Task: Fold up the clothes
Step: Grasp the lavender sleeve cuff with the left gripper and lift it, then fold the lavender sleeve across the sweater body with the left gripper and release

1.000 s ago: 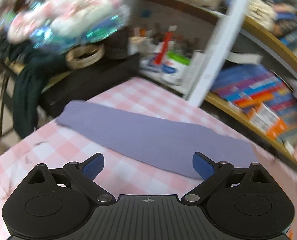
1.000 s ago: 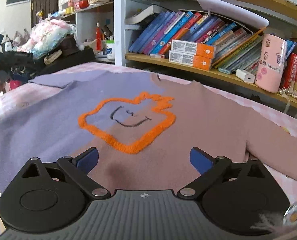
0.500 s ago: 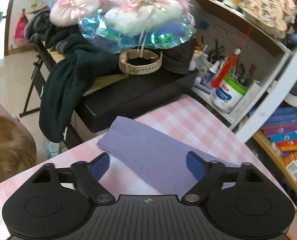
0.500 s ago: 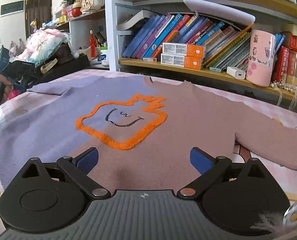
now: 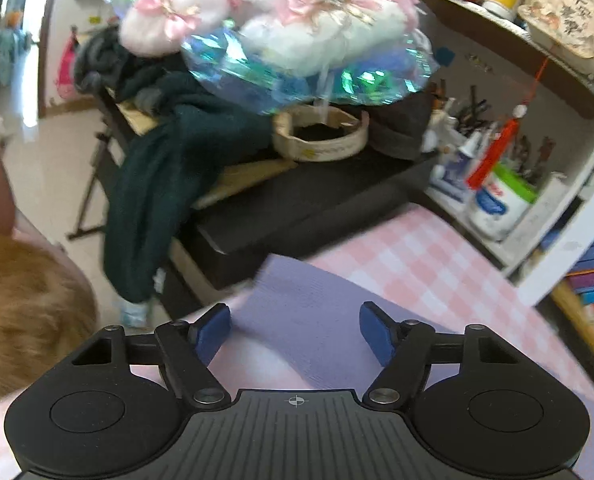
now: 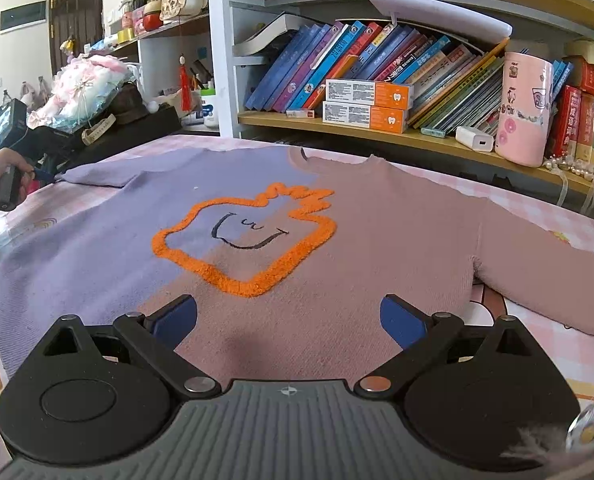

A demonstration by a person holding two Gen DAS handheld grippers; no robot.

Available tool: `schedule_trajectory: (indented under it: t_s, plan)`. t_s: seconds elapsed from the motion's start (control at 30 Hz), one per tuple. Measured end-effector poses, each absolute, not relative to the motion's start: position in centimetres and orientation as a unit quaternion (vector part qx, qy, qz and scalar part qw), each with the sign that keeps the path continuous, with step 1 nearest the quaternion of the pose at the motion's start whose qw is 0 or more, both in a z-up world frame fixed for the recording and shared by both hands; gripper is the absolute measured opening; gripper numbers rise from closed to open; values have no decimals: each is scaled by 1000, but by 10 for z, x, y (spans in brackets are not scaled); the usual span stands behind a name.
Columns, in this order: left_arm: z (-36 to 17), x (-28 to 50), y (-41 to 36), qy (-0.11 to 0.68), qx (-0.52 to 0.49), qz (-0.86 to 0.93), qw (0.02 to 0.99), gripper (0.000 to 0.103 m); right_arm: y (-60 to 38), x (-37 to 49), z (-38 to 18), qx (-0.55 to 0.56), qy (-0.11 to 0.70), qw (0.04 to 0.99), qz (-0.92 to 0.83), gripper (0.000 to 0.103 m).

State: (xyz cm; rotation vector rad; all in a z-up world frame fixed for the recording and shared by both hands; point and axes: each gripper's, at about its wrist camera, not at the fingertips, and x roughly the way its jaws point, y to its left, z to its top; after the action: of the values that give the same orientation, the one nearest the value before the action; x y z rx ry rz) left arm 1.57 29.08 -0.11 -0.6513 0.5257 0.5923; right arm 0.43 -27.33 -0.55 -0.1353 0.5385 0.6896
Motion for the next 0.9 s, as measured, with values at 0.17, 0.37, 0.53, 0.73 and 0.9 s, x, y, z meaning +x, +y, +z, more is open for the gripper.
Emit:
schedule_trajectory:
  t_s: [0.17,0.37,0.53,0.73,0.9]
  plan:
    - [-4,26,283,254,-326,250,875,71,-275,6,-6,-58,265,901,337,99]
    - [-8,27,290,241,-339,262,871,56,-277,7,-6,-54,270,905,325,99]
    - [-10,26,300,226,-348,283,864,55,-283,-21,-8,-87,267,910,307,99]
    - [-17,21,314,203,-365,305,856,15,-301,-46,-10,-90,273,922,261,99]
    - [-14,19,305,180,-331,306,874,3,-301,-48,-14,-101,291,920,243,100]
